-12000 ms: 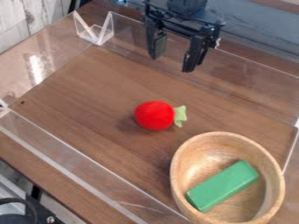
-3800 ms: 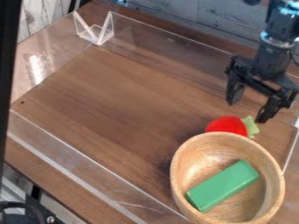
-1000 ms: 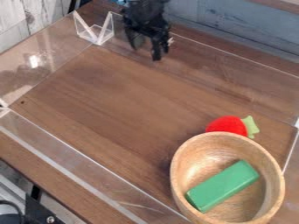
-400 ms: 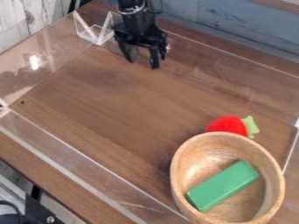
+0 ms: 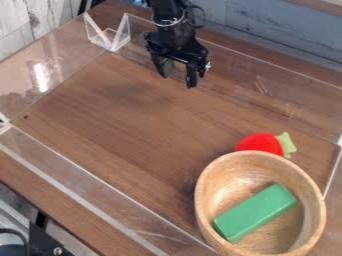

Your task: Move the red object to the right side of the table

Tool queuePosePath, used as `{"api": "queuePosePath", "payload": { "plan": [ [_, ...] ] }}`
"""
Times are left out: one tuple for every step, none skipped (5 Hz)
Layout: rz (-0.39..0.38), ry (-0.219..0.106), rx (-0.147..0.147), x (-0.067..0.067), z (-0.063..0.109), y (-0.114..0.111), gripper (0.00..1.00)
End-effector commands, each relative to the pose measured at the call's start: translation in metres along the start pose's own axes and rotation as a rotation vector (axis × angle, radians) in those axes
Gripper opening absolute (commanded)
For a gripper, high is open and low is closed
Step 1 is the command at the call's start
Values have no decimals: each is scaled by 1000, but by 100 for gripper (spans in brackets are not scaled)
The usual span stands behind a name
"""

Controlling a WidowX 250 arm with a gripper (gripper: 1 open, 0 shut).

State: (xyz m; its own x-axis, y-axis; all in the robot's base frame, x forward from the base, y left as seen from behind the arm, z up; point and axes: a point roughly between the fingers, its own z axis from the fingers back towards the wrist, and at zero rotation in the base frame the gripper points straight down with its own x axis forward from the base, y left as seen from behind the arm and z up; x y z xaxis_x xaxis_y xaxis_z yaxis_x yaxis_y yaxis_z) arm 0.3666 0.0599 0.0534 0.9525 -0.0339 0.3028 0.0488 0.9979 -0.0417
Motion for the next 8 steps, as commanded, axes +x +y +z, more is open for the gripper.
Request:
{"api": "queuePosePath", "payload": {
  "plan": [
    [-44, -88, 24, 14, 24, 17, 100],
    [-31, -85, 37, 18, 29, 18, 100],
    [-8, -85, 47, 21, 34, 20, 100],
    [20, -83, 51, 23, 36, 13, 100],
    [41, -81, 52, 24, 37, 5, 100],
    [-4, -78, 35, 24, 34, 6, 100],
    [-49, -77, 22, 23, 32, 9, 100],
    [-68, -73, 18, 21, 23, 16, 100]
  ]
}}
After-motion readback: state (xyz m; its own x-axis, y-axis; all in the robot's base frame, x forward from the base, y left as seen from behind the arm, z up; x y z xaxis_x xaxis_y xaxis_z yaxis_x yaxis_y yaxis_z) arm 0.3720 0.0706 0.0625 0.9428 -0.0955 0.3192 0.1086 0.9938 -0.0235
